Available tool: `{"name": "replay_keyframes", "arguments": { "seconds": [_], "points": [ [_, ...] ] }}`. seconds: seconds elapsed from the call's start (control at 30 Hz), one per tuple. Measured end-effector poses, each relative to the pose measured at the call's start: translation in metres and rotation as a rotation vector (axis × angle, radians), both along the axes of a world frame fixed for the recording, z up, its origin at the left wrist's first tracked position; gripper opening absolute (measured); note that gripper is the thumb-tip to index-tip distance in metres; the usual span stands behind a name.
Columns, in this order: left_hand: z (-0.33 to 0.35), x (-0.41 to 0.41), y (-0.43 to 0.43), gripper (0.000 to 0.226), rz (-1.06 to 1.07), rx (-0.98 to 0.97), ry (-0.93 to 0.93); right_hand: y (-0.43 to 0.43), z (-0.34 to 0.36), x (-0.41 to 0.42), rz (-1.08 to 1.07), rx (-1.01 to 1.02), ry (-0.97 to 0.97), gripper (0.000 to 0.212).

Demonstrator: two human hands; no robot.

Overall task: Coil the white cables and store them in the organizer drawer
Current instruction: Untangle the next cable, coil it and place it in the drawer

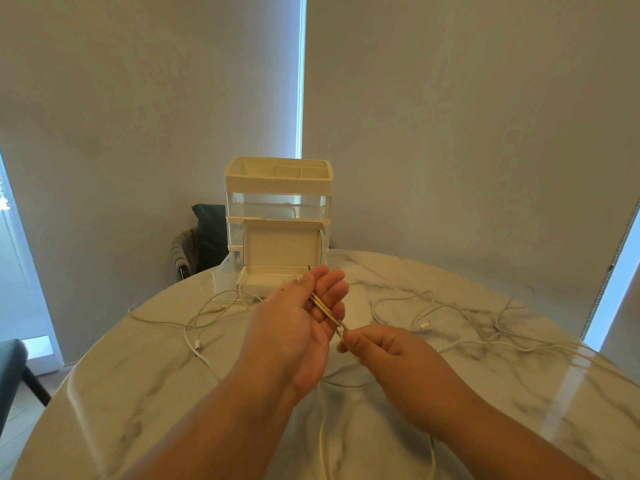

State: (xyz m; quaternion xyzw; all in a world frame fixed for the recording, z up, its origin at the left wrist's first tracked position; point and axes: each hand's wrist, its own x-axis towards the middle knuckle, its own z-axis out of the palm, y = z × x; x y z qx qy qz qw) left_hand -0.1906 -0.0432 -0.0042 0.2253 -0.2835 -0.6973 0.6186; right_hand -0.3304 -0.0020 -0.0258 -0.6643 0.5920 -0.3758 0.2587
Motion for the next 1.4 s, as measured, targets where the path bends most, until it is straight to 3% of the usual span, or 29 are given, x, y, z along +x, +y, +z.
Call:
{"name": "replay_keyframes", "arguments": {
  "seconds": [0.23, 0.37, 0.47, 0.53, 0.63, 0.7, 0.83, 1.0, 1.1, 1.2, 1.3, 1.4],
  "points": [
    [-0.003, 0.0, -0.007, 0.022, 0.146, -0.011, -0.03, 0.003, -0.003, 0.006, 0.051, 0.04, 0.031, 0.018],
    [-0.012, -0.003, -0.005, 0.023, 0.286, -0.188, -0.322, 0.006, 0.002, 0.0, 0.089, 0.049, 0.132, 0.013],
    [-0.02, 0.003, -0.007, 0.029, 0.498, -0.539, -0.824, 0.01, 0.013, -0.006, 0.07, 0.215, -0.264, 0.016],
    [-0.022, 0.006, -0.01, 0.041, 0.47, -0.676, -1.022, 0.011, 0.02, -0.01, 0.082, 0.276, -0.531, 0.011],
    [-0.024, 0.002, -0.012, 0.052, 0.383, -0.822, -1.246, 0.012, 0.028, -0.014, 0.14, 0.229, -0.644, 0.013],
    [-0.026, -0.001, -0.015, 0.047, 0.336, -0.845, -1.286, 0.012, 0.029, -0.015, 0.142, 0.2, -0.679, 0.025],
    [-0.025, -0.001, -0.014, 0.024, 0.284, -0.769, -1.245, 0.012, 0.029, -0.017, 0.138, 0.216, -0.823, 0.025],
    [-0.016, -0.004, 0.004, 0.029, 0.081, -0.778, -1.16, 0.011, 0.031, -0.022, 0.153, 0.264, -0.945, 0.025],
    [-0.016, -0.005, 0.002, 0.025, 0.036, -0.834, -1.319, 0.01, 0.031, -0.025, 0.086, 0.189, -0.801, 0.026],
    [-0.018, -0.004, -0.002, 0.022, 0.049, -0.85, -1.455, 0.012, 0.033, -0.028, -0.051, 0.044, -0.528, 0.024],
    [-0.019, -0.003, -0.004, 0.022, -0.069, -0.777, -1.44, 0.014, 0.035, -0.028, -0.16, -0.15, -0.151, 0.019],
    [-0.016, 0.001, -0.004, 0.021, -0.185, -0.665, -1.327, 0.014, 0.033, -0.029, -0.174, -0.314, 0.001, 0.014]
  ]
}}
